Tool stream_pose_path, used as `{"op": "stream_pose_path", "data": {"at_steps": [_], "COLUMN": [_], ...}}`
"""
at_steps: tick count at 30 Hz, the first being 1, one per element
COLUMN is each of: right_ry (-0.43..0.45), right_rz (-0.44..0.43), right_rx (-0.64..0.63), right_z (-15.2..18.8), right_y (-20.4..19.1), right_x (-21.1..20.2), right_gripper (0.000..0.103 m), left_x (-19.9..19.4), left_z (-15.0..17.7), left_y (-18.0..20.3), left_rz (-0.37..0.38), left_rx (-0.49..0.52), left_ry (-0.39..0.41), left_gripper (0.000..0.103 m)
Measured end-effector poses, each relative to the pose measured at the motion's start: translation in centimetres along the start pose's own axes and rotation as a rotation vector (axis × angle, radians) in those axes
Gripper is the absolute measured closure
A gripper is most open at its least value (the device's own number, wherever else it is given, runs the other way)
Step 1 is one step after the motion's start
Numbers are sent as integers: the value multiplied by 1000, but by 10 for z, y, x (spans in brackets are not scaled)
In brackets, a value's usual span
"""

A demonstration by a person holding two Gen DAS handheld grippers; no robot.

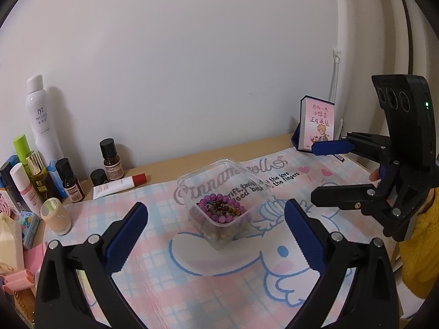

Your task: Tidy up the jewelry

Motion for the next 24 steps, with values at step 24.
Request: {"op": "stream_pose_path", "data": {"at_steps": [24], "right_ry": [9], "right_rz": [-6], "right_rx": [-5], "right_z": [-4], "right_y": [-2], "right_x": [-2], "right_gripper": [8], "left_x": [0], "left_z": [1], "left_y": [4], "left_rz": [7], "left_rx": [19], "left_ry": [-8], "left_gripper": [5]}}
Point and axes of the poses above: each gripper's, at about its wrist camera, not at the fingertips, and x roughly the way its jaws point, y to its right, z to its underside, the point moved 9 cm from there along x, roughly the way its jaws point, and after that the axes turned 10 degrees about y, right-handed, at the moved point
